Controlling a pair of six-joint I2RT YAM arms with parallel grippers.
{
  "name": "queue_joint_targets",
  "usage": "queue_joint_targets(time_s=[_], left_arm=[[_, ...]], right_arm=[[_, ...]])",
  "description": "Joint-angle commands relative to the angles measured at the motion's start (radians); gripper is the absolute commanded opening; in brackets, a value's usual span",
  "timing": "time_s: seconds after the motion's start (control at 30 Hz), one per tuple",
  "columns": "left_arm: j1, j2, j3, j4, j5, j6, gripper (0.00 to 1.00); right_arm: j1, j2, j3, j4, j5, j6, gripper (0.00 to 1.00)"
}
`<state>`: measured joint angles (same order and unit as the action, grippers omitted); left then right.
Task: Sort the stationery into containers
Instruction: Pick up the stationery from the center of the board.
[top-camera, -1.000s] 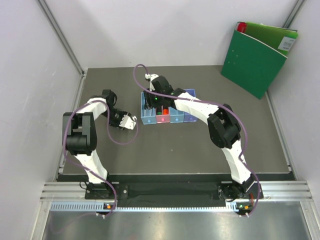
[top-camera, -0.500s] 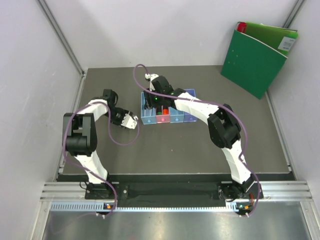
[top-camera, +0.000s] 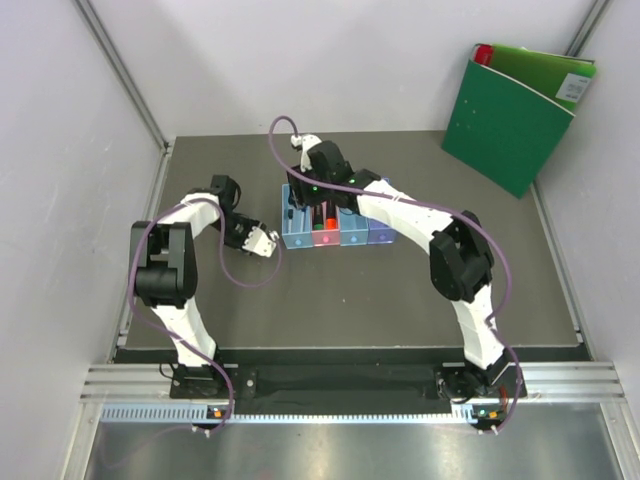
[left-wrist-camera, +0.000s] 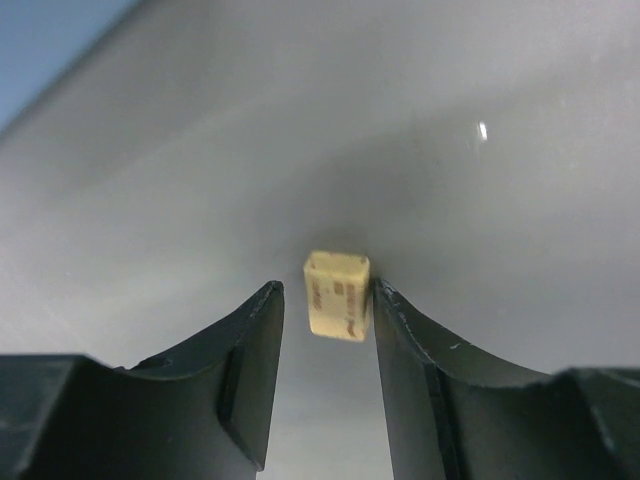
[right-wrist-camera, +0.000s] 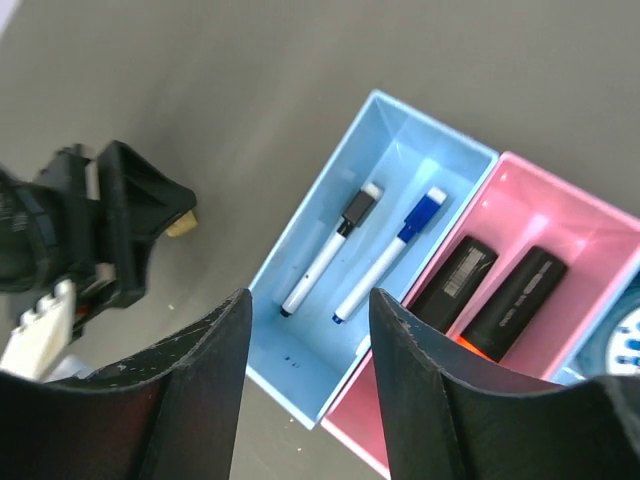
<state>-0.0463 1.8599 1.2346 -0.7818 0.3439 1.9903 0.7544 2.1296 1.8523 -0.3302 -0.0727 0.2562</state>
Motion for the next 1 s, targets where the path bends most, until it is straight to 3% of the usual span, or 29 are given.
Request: queue_joint_targets(time_s=[0.0,0.43,0.67,0.97], left_arm=[[0.014,0.064,-0.009,-0.112,-0.138,0.278,0.47],[-0.007,0.054,-0.024,-0.129,-0.163,0.223,0.45],[-0.056,0.048,0.020,-0.157,-0.146,0.162,0.46],[-0.095,0.024,0.036,-0.189,-0.131,0.084,0.47]], right_arm=[[-0.006,-0.128,0.008,0.025,0.005,-0.057,0.51],[-0.075,-0.255,0.009,0.017,0.036,-0.170,0.65],[-0.096,-0.275,-0.019,0.007,0.059,-0.212,0.99],[-0.115,-0.289,-0.008,0.016,0.068,-0.222,1.00]])
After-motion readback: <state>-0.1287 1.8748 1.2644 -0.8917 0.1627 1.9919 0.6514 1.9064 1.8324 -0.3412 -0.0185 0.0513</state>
